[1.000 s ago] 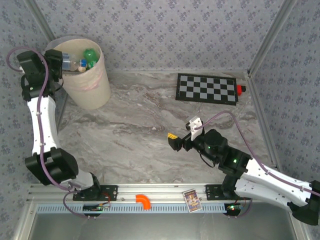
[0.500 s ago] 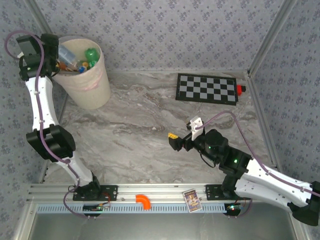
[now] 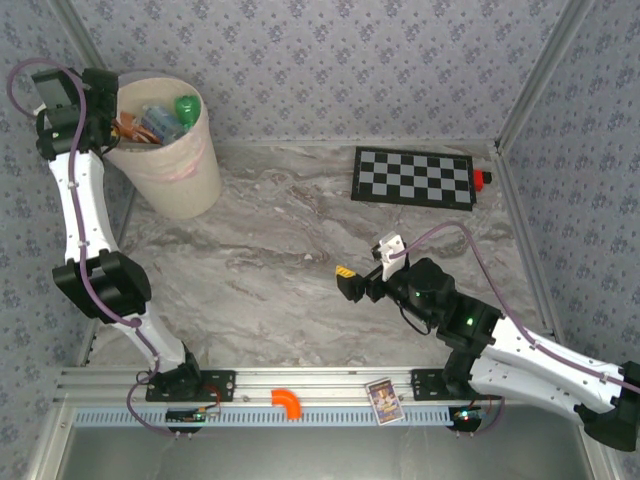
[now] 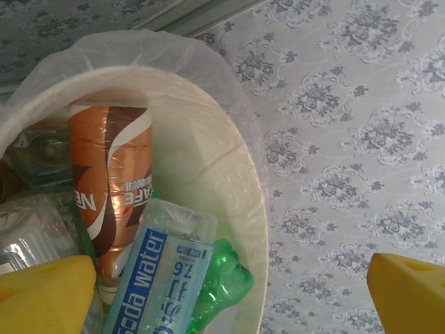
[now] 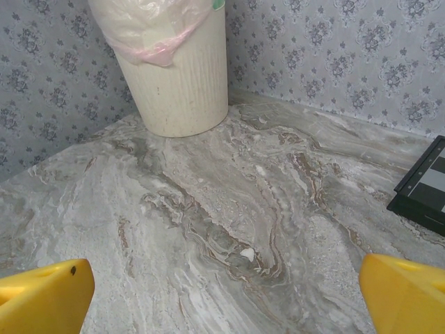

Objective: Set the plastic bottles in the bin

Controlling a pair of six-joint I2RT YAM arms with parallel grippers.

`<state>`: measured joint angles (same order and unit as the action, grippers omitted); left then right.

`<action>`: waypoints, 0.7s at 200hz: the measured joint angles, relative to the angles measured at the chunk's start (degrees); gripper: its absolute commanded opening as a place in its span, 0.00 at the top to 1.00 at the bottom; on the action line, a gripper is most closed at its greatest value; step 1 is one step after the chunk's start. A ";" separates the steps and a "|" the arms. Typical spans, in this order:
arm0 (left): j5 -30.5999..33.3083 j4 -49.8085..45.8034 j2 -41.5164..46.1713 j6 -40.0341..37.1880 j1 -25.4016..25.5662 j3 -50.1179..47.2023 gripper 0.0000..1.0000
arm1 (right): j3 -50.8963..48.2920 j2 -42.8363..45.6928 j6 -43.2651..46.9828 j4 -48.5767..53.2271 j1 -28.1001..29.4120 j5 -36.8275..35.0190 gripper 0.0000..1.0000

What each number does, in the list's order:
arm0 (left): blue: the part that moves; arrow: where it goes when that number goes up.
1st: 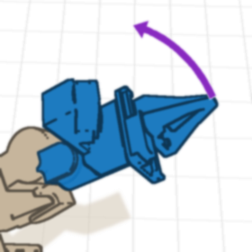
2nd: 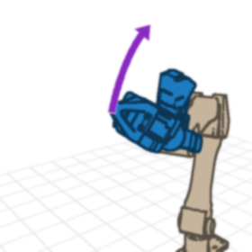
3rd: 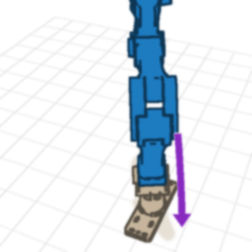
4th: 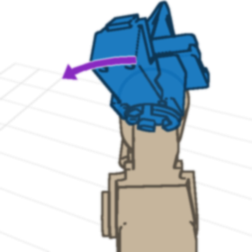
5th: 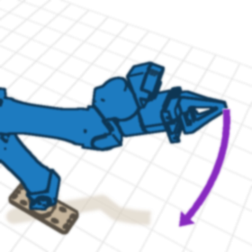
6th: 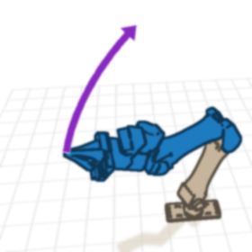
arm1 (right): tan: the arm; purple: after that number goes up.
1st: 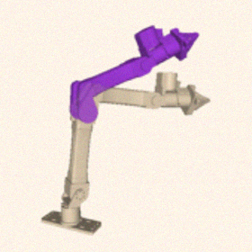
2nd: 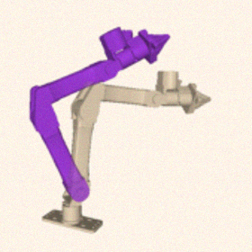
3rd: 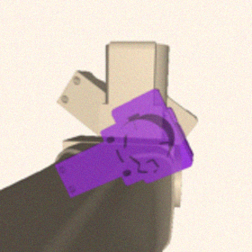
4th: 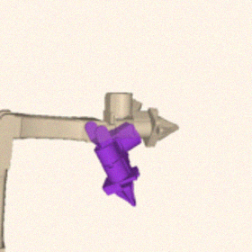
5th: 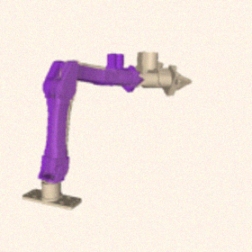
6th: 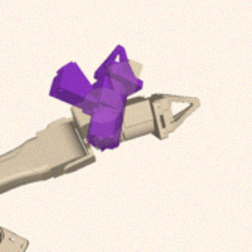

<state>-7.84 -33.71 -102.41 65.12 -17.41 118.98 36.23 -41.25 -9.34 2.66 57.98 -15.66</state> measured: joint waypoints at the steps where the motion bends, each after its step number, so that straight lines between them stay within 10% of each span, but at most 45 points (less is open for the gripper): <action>1: -0.02 0.00 0.00 -0.02 0.02 0.07 0.00 | 0.00 0.00 -0.02 0.00 0.00 0.00 0.00; 68: 2.49 -1.68 3.17 -8.07 7.56 1.01 0.00 | 0.00 0.02 -1.07 1.51 -0.61 -1.01 0.01; 140: 7.08 5.33 24.37 -15.10 19.58 -27.91 0.00 | 0.02 0.72 -4.52 7.63 -8.33 -5.11 0.01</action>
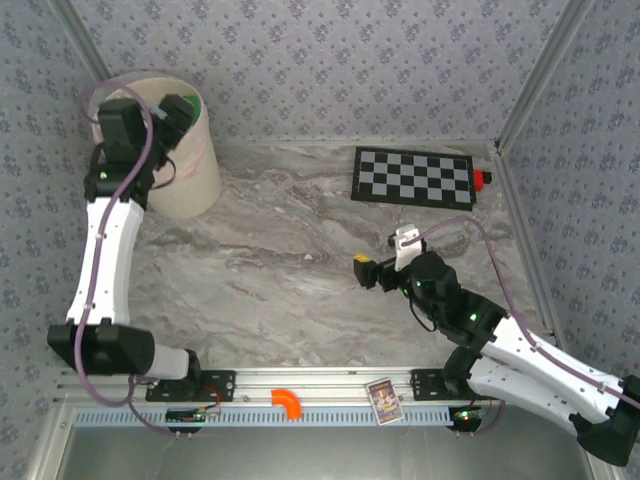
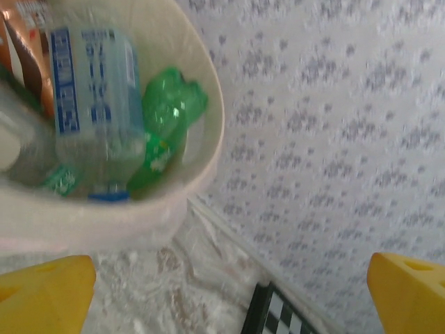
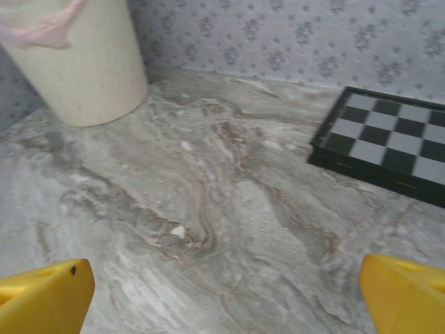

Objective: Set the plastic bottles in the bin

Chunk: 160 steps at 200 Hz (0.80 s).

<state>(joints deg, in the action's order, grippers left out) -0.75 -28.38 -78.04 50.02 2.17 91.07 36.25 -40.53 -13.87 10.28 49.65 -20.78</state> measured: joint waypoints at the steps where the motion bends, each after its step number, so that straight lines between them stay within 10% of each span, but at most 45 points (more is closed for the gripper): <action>1: 0.07 0.09 0.22 -0.09 0.15 -0.28 0.00 | 0.00 0.02 -0.07 0.07 -0.11 -0.04 0.01; 73: 13.79 6.16 17.14 -13.27 17.88 -28.92 0.00 | -2.86 0.90 -0.07 0.02 -11.47 -1.16 0.01; 160: 26.29 21.38 14.62 -33.57 15.67 -50.47 0.00 | -8.26 -6.47 2.12 -8.22 -27.12 -4.31 0.01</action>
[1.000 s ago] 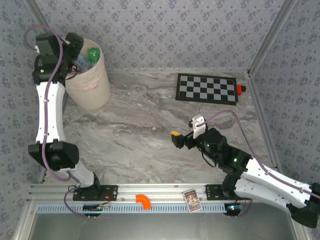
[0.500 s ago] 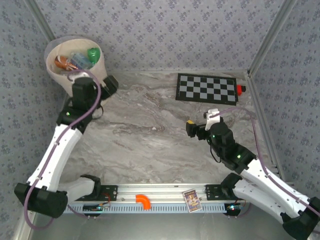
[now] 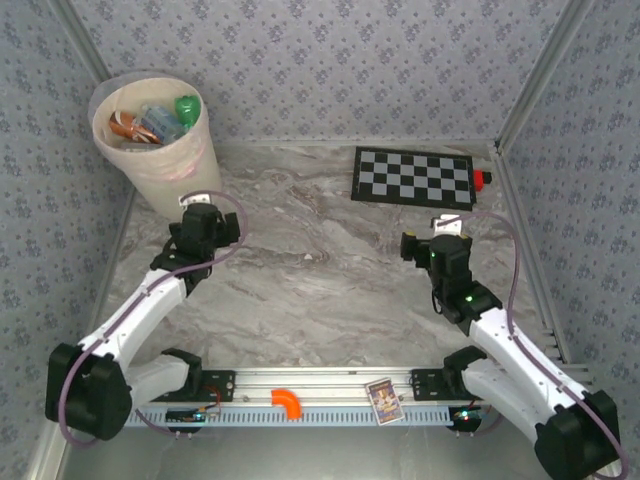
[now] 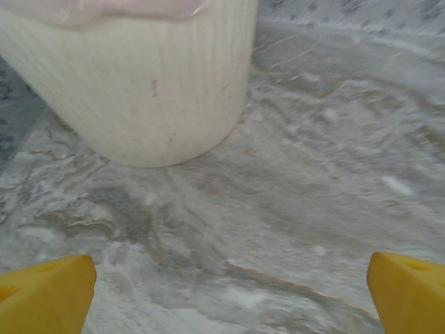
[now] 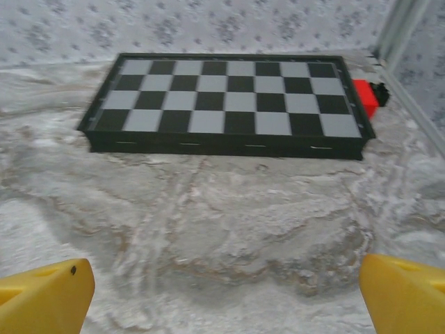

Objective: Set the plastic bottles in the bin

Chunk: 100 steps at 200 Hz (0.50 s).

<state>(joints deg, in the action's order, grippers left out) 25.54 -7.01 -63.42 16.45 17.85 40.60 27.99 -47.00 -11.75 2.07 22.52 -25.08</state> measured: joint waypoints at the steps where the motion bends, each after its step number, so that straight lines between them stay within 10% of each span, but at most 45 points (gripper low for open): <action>1: 0.07 0.50 -0.20 -0.20 -0.28 -0.39 0.00 | -0.04 -0.11 0.04 -0.11 -0.11 -0.02 0.01; 46: -4.00 10.84 -7.45 -2.05 -12.94 -8.41 0.00 | -1.55 -11.26 5.09 -10.69 -6.49 -2.86 0.01; 100: -6.64 27.12 -18.53 -8.96 -15.32 -8.66 0.00 | -1.36 -31.32 10.12 -24.41 -11.65 -4.02 0.01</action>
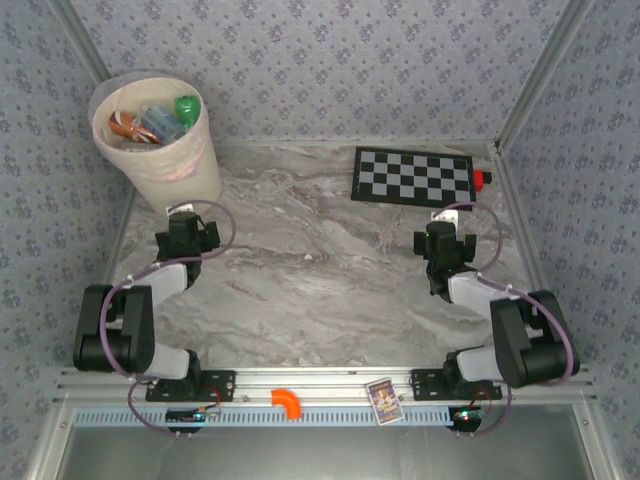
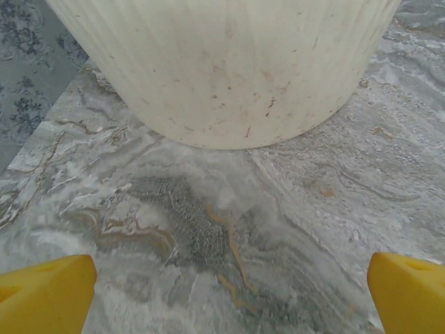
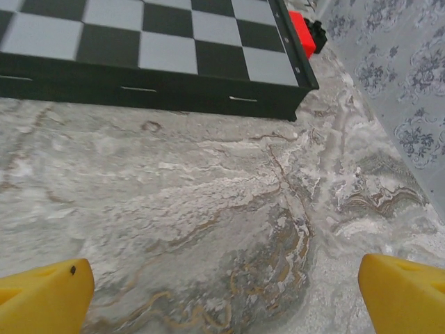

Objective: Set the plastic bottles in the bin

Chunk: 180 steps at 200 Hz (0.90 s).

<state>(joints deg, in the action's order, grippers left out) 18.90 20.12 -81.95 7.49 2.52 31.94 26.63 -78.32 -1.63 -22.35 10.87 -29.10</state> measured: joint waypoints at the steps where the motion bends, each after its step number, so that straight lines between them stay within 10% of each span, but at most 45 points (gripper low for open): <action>1: -0.09 0.20 -0.13 -0.07 -0.04 -0.02 0.00 | 0.02 -0.31 0.04 -0.31 -0.17 -0.02 0.01; 70: -11.74 15.69 -5.18 -3.89 -3.50 -4.72 0.00 | -2.05 -7.32 1.07 -16.57 -10.75 12.02 0.01; 180: -15.50 23.65 -5.97 -5.16 -3.50 -8.63 0.00 | -6.45 -9.11 1.27 -26.32 -11.23 19.12 0.01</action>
<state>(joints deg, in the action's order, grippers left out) 3.40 43.77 -87.92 2.33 -0.97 23.31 20.18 -87.44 -0.36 -48.66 -0.36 -9.98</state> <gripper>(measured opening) 0.997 0.994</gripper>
